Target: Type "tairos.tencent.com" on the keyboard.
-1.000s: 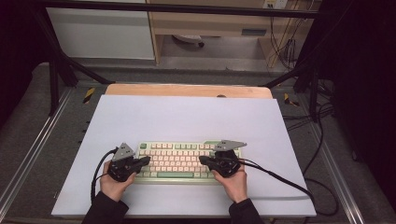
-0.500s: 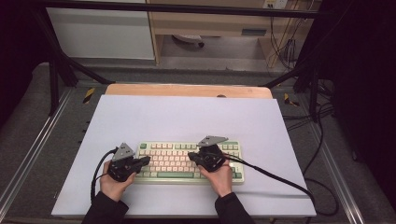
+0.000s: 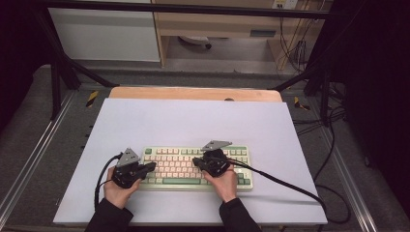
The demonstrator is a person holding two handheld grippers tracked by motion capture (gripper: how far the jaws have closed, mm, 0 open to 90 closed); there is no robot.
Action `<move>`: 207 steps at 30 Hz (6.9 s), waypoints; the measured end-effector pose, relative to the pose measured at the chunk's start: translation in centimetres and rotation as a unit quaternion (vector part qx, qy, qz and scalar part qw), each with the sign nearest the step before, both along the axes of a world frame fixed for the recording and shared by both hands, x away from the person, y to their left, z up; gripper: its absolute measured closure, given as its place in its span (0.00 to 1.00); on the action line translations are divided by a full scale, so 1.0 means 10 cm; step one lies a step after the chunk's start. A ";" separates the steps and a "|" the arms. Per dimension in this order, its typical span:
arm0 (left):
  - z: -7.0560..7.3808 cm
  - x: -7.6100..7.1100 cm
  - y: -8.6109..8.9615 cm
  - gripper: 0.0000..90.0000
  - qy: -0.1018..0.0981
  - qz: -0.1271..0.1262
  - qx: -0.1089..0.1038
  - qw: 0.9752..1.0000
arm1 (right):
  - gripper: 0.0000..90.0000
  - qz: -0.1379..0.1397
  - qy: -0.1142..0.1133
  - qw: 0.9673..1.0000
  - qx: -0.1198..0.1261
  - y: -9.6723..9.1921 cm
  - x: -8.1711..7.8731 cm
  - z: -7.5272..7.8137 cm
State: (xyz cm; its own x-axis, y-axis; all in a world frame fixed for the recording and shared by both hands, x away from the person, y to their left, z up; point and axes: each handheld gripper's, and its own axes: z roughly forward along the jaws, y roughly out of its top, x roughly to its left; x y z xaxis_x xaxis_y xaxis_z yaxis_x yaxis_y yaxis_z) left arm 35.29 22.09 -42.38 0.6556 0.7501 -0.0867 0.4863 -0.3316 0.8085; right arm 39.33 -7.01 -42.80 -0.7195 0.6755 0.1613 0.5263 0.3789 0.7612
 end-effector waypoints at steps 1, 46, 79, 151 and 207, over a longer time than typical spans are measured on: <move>0.00 0.00 0.00 1.00 0.000 0.000 0.000 1.000 | 1.00 0.001 0.002 1.000 0.000 0.01 0.00 0.00; 0.08 0.01 -0.21 1.00 -0.005 -0.016 0.004 1.000 | 1.00 -0.002 -0.016 1.000 0.018 -0.72 -0.29 0.18; -0.04 0.26 -0.55 1.00 0.011 -0.023 0.029 0.999 | 1.00 -0.002 -0.016 1.000 0.016 -0.90 -0.42 0.10; 0.00 -0.08 0.00 1.00 0.005 -0.011 0.001 1.000 | 1.00 0.007 -0.011 1.000 0.006 -0.24 -0.14 0.17; 0.00 -0.07 -0.04 1.00 0.006 -0.017 0.004 1.000 | 1.00 0.010 -0.016 1.000 -0.023 -0.50 -0.25 0.19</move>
